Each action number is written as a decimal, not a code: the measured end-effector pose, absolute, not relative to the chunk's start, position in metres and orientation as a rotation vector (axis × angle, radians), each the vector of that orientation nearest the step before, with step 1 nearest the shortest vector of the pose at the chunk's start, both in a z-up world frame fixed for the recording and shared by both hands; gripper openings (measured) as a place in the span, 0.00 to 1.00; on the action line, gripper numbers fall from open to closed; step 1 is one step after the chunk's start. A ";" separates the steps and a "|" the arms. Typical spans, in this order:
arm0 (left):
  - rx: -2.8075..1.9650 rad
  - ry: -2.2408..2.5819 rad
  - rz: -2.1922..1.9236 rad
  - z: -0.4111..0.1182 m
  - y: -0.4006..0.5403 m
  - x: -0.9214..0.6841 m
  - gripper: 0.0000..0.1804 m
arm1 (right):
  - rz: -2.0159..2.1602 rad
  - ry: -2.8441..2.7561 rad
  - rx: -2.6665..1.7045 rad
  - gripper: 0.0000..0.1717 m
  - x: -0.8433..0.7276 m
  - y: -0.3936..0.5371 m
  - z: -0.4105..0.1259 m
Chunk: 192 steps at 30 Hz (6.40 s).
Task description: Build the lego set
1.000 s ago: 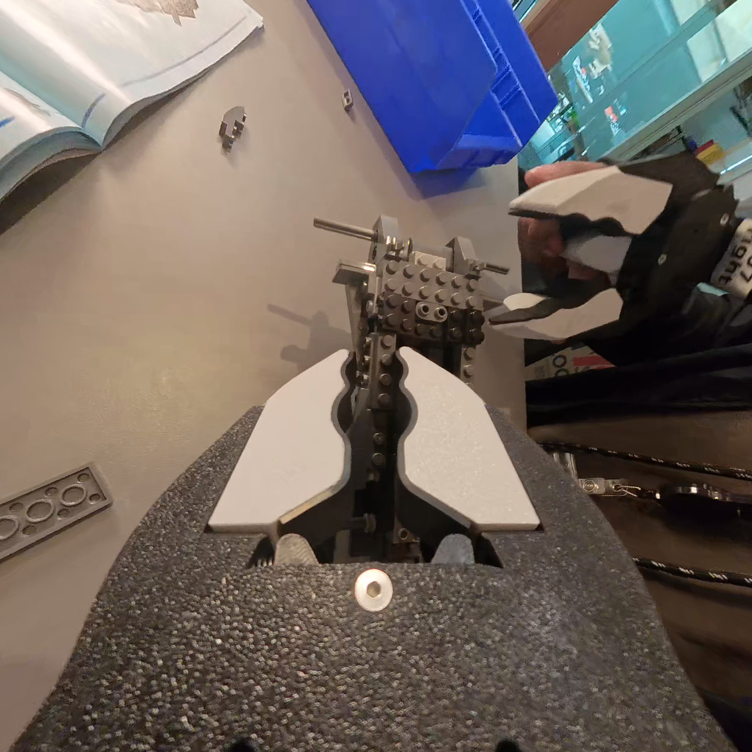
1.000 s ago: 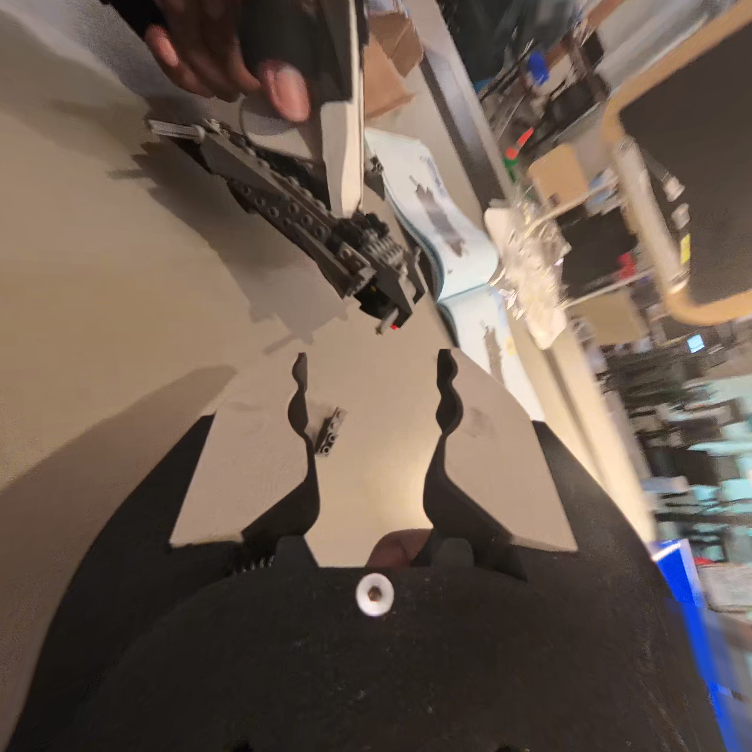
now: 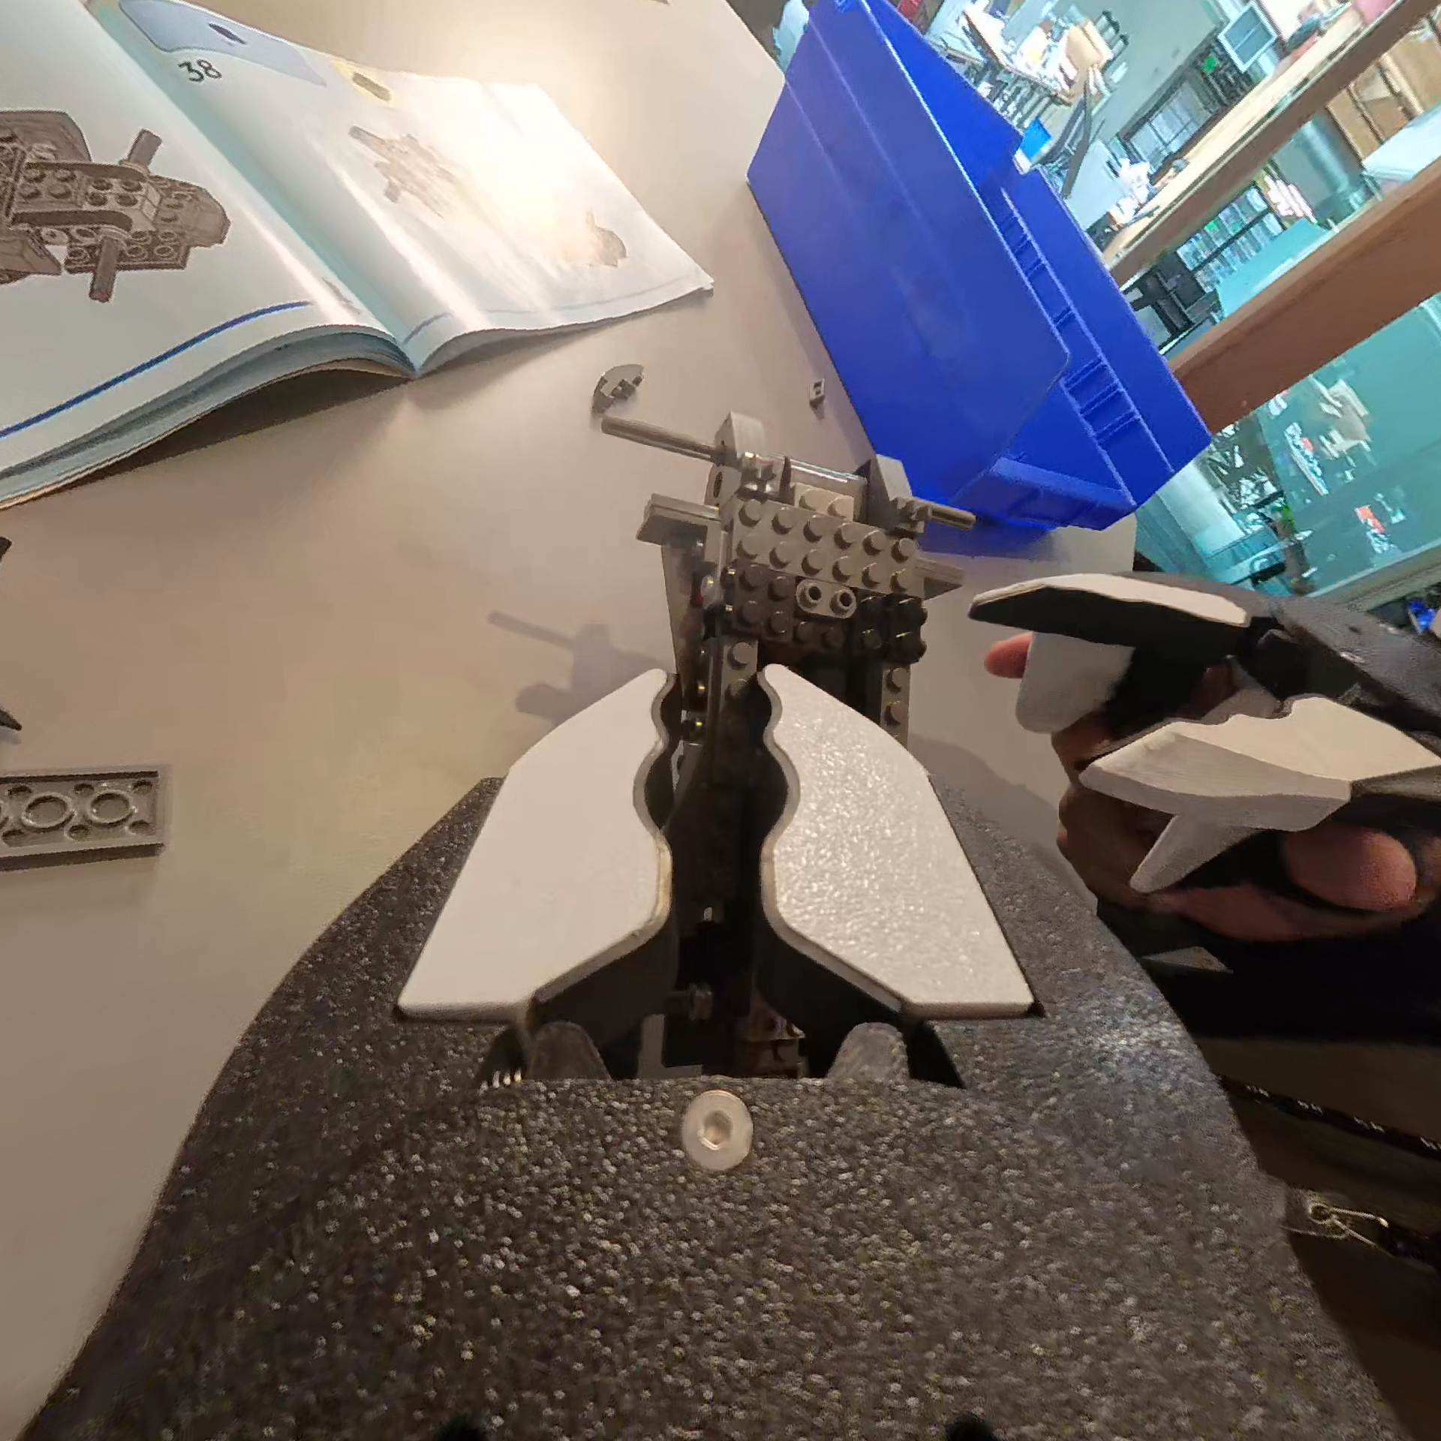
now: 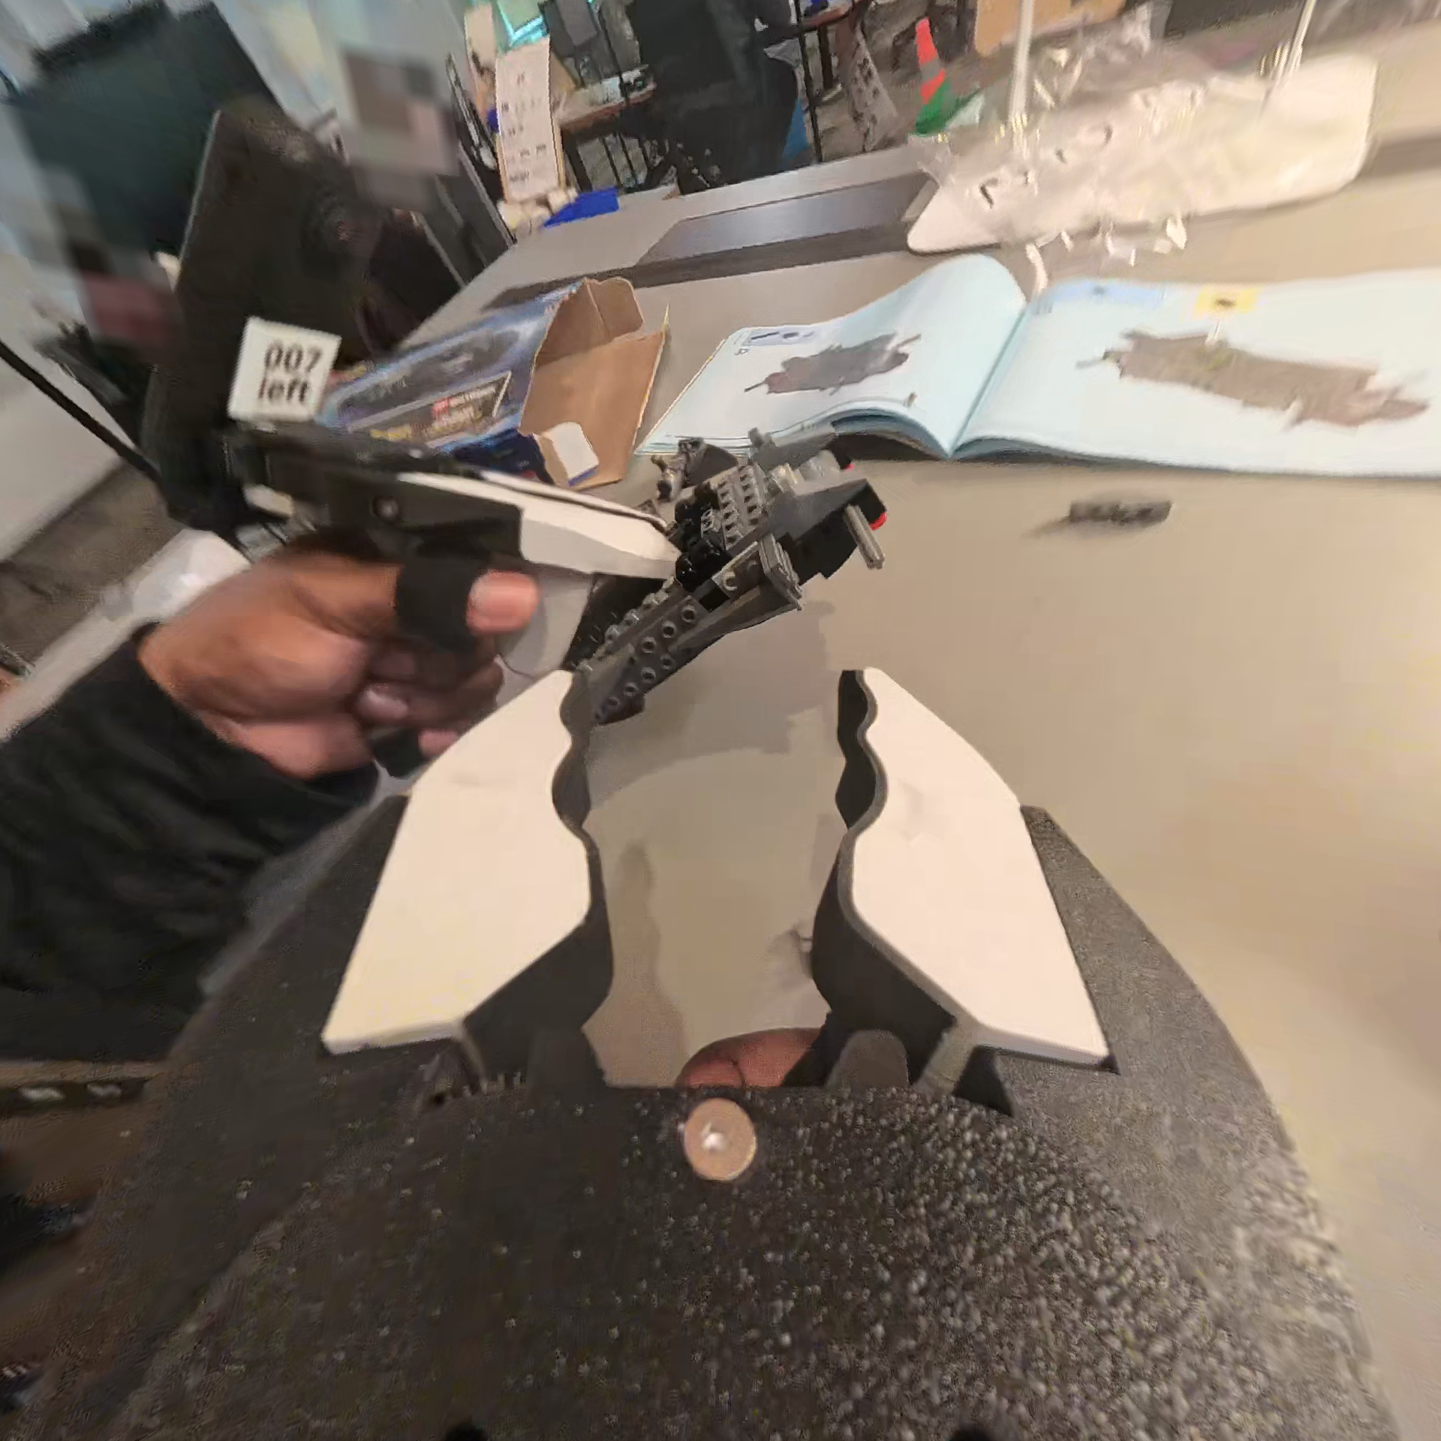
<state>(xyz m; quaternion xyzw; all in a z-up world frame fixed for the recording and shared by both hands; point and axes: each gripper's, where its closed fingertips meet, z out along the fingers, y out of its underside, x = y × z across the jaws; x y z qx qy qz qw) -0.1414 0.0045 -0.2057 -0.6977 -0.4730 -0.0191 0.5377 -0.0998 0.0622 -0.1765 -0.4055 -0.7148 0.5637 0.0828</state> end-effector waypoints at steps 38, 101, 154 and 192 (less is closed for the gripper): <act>-1.271 -1.012 -0.593 -0.156 0.075 -0.108 0.25 | 2.523 -1.925 -1.829 0.21 -0.115 0.077 -0.163; -1.355 -1.016 -0.538 -0.161 0.048 -0.105 0.18 | 2.090 -2.345 -1.341 0.28 -0.111 0.116 -0.162; -1.627 -0.986 -0.955 -0.212 0.090 -0.062 0.18 | 0.448 -2.393 1.060 0.05 -0.081 0.088 -0.193; -1.761 -0.839 -0.956 -0.214 0.096 -0.032 0.20 | 0.418 -2.368 1.171 0.05 -0.057 0.092 -0.206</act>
